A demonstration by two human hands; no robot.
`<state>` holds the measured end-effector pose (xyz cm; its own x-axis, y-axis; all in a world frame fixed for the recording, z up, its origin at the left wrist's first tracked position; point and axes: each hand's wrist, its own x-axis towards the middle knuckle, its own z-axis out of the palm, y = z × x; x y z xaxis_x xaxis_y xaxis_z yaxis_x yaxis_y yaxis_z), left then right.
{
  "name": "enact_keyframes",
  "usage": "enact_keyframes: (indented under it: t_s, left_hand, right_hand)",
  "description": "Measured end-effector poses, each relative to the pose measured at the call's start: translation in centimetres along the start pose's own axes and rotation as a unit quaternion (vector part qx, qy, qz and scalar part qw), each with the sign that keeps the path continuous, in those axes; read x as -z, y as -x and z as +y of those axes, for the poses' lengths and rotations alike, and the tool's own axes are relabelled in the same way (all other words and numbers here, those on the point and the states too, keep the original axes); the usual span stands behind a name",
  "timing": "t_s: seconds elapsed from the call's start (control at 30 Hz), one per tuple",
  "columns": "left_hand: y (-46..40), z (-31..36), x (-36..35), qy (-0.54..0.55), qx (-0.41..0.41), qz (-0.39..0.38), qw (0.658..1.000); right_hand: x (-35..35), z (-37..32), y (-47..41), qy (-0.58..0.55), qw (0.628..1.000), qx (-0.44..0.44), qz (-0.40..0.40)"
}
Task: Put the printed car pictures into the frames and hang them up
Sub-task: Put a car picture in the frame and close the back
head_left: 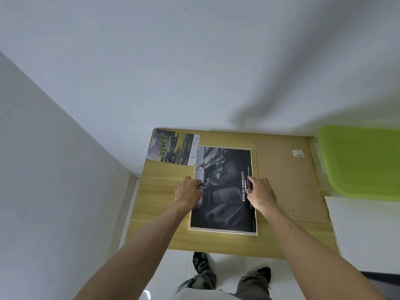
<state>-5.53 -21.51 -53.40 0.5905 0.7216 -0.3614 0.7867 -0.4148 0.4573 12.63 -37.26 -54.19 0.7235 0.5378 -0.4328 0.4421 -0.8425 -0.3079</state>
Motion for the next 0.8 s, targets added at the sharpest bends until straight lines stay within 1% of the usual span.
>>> enact_keyframes:
  t_s: [0.2,0.43,0.8]
  left_hand:
    - [-0.45,-0.19,-0.01,0.008,-0.019,-0.010,1.000]
    - [-0.65,-0.30,0.29,0.014,-0.037,0.004,0.999]
    - [-0.60,0.09,0.30,0.000,-0.028,0.005,1.000]
  right_hand:
    - [-0.03,-0.21,-0.37,-0.015,1.000,-0.001,0.009]
    - [0.05,-0.32,-0.48,-0.021,1.000,-0.001,0.008]
    - [0.67,-0.43,-0.16,-0.043,0.999,0.005,-0.005]
